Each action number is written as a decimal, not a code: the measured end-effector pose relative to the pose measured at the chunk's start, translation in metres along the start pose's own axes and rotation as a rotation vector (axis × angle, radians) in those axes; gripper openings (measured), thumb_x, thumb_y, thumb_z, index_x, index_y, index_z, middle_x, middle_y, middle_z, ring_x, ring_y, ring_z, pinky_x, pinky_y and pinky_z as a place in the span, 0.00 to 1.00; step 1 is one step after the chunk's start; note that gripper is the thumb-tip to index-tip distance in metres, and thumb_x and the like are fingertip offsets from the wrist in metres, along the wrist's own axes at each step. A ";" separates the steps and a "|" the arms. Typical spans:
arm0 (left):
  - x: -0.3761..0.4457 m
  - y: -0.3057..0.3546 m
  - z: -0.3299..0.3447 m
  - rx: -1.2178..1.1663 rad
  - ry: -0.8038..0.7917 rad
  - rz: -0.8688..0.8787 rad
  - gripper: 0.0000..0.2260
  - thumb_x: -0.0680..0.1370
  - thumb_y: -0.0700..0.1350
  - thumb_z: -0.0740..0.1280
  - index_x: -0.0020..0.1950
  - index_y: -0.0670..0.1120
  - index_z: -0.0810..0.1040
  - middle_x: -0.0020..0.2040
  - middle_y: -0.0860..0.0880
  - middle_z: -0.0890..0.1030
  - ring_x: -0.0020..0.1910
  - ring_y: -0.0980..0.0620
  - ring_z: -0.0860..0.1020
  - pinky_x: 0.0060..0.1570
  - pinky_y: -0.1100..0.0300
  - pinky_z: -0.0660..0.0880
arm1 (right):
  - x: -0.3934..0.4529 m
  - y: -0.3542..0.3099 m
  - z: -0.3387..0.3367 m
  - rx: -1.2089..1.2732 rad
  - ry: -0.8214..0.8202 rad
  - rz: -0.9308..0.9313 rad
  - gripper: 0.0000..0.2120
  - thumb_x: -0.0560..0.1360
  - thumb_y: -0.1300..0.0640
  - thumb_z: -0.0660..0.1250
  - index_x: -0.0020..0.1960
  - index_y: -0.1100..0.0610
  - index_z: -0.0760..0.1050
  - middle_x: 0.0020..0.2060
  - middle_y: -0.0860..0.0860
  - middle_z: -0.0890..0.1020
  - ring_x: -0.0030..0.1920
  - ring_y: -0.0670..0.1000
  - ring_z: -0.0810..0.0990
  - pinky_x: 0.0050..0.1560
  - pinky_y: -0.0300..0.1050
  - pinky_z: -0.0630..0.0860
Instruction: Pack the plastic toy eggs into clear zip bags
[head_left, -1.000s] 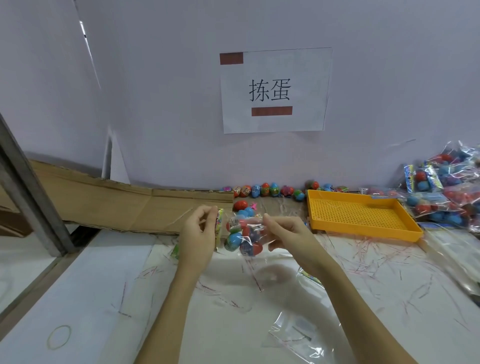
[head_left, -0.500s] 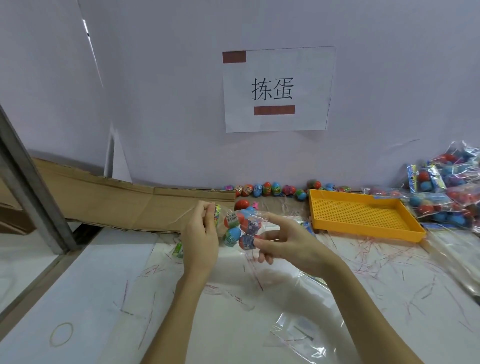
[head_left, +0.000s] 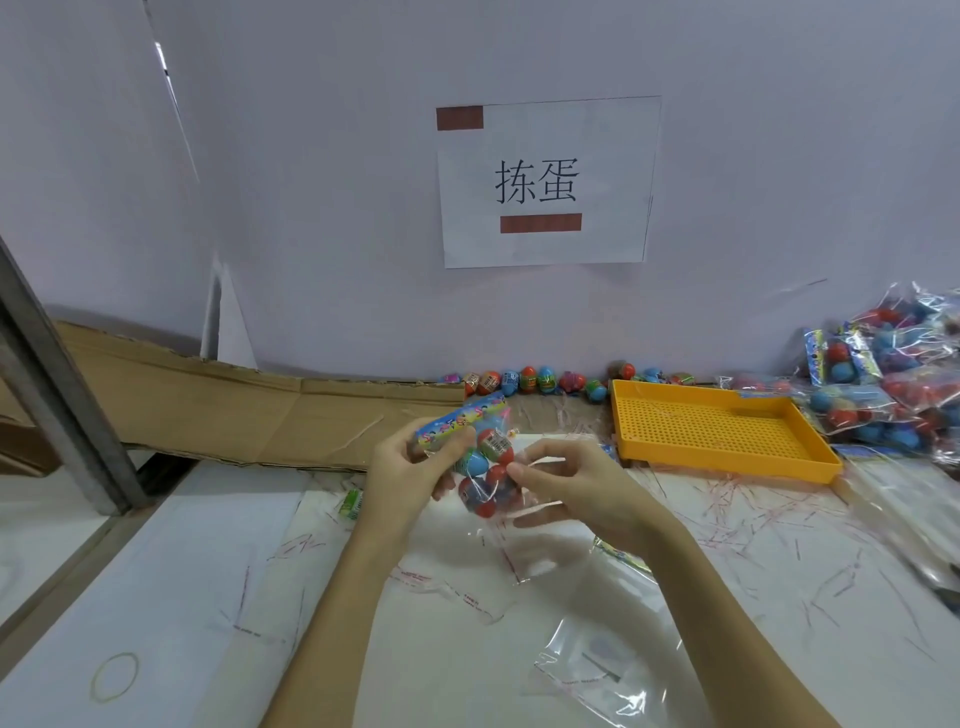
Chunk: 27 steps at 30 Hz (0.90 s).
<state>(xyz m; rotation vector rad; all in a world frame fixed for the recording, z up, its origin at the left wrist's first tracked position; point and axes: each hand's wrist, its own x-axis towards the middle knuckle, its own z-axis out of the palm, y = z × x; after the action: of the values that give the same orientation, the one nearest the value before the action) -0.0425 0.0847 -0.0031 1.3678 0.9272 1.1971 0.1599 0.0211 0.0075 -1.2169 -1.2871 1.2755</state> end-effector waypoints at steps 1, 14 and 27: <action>0.001 0.000 0.001 -0.013 0.035 -0.040 0.23 0.72 0.57 0.78 0.60 0.44 0.82 0.41 0.43 0.86 0.36 0.46 0.82 0.34 0.55 0.80 | -0.001 0.000 0.001 0.004 -0.030 0.013 0.12 0.77 0.51 0.74 0.56 0.56 0.82 0.51 0.57 0.87 0.52 0.59 0.87 0.48 0.53 0.85; 0.005 -0.003 0.001 -0.213 -0.087 -0.122 0.16 0.69 0.52 0.80 0.55 0.51 0.87 0.53 0.47 0.88 0.49 0.51 0.86 0.45 0.60 0.82 | 0.003 0.000 0.016 0.091 0.037 -0.006 0.09 0.75 0.47 0.76 0.54 0.45 0.84 0.50 0.54 0.88 0.50 0.55 0.87 0.45 0.41 0.82; 0.004 -0.003 0.003 -0.264 0.256 -0.157 0.10 0.85 0.42 0.64 0.50 0.41 0.84 0.40 0.43 0.86 0.38 0.47 0.84 0.40 0.56 0.82 | 0.002 -0.002 0.005 -0.061 0.065 -0.015 0.15 0.77 0.47 0.73 0.59 0.54 0.81 0.42 0.54 0.86 0.34 0.47 0.80 0.35 0.39 0.77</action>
<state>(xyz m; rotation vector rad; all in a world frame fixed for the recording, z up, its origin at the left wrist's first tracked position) -0.0385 0.0878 -0.0048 0.9305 0.9947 1.3399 0.1543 0.0224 0.0098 -1.2792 -1.2934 1.1845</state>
